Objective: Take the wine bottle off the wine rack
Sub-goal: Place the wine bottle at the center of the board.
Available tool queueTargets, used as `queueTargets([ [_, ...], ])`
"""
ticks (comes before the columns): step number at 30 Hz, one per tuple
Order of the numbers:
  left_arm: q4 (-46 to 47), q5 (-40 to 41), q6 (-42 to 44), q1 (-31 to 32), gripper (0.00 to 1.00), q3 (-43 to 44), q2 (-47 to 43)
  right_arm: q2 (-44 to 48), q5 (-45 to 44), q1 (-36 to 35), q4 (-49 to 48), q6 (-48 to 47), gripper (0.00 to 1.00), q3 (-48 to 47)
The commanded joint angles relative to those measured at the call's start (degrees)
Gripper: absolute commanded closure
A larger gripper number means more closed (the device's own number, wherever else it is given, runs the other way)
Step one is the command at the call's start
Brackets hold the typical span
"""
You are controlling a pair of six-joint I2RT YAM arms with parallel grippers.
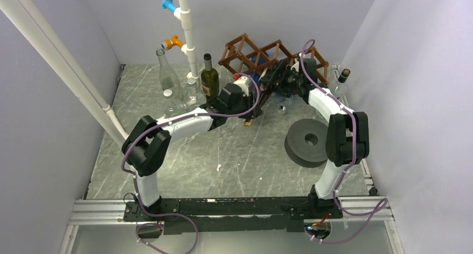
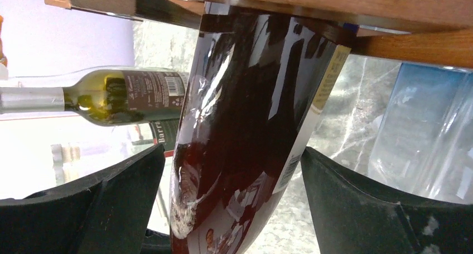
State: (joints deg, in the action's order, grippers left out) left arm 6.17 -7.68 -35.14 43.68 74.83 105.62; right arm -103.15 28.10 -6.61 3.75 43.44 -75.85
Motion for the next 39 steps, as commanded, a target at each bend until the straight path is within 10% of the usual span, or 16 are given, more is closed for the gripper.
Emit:
queueTargets([
  [1,15.4,-1.6,1.7,1.3,1.0,1.8,-9.3,1.5,4.2,-0.4,-7.8,4.1,0.07,1.6],
  [39,12.8,0.1,1.9,5.4,1.0,-9.7,-22.8,15.7,6.5,-5.2,-20.7,8.9,0.06,22.0],
])
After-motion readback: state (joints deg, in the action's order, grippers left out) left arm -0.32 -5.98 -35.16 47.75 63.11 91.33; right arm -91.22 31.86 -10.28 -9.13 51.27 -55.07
